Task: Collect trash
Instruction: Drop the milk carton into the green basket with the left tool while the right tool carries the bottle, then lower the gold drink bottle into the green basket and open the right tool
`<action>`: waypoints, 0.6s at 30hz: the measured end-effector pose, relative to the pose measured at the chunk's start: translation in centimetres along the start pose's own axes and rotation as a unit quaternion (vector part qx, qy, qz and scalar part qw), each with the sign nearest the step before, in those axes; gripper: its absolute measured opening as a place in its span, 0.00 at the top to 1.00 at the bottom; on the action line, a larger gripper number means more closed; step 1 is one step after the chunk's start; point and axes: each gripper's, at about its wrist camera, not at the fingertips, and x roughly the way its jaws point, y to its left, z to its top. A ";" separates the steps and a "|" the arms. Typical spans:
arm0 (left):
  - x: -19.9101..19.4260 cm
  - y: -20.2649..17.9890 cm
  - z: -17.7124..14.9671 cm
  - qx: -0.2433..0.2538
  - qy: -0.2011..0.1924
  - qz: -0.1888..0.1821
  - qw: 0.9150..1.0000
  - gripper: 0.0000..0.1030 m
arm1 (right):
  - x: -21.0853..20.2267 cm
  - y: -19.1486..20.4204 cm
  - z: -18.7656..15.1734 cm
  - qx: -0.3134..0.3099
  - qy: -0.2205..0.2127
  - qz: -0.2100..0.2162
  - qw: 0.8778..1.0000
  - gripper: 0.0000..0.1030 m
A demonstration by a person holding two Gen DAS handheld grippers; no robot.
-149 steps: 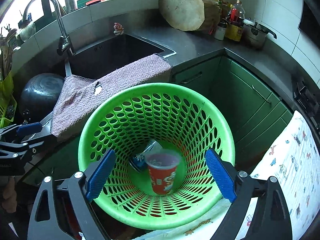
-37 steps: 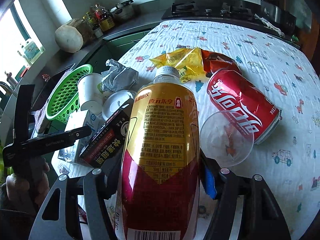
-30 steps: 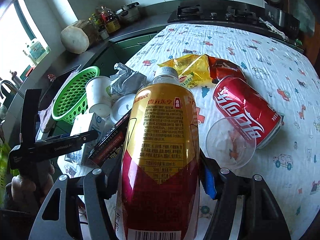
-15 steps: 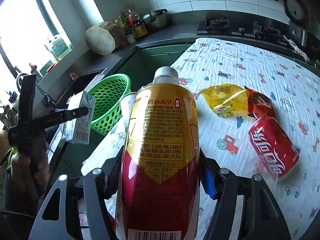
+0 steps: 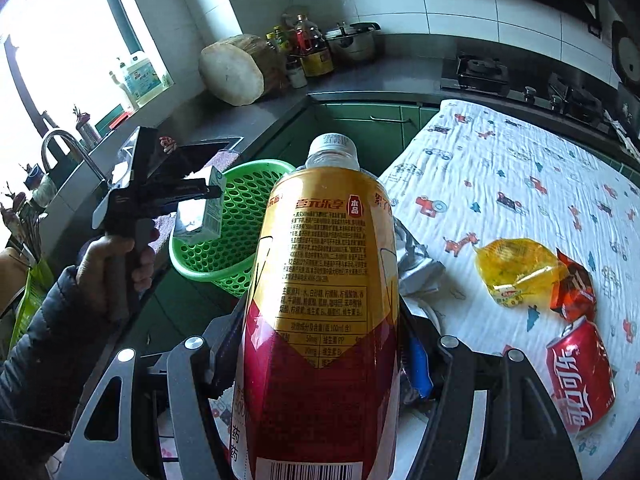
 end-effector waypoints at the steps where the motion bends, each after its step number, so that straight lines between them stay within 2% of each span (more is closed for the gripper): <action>1: 0.6 0.3 0.0 0.000 0.002 0.002 1.000 0.33 | 0.3 0.4 0.5 -0.004 0.000 0.001 1.000 0.38; 5: 2.5 1.5 -0.1 -0.007 0.022 0.007 1.000 0.31 | 1.6 1.8 2.1 -0.017 0.001 0.007 1.000 0.38; 7: 3.0 2.2 -0.2 -0.011 0.026 0.007 1.000 0.26 | 2.5 2.5 2.9 -0.023 0.002 0.011 1.000 0.38; 10: 3.2 3.5 -0.4 -0.021 0.028 0.008 0.999 0.24 | 3.9 3.7 4.1 -0.032 0.007 0.016 0.999 0.38; 13: 2.5 4.9 -0.7 -0.032 0.025 -0.002 0.999 0.24 | 5.6 4.7 5.5 -0.040 0.009 0.025 0.999 0.38; 18: 0.2 6.5 -1.4 -0.035 0.003 0.005 0.999 0.21 | 8.9 7.1 7.7 -0.053 0.017 0.037 0.998 0.38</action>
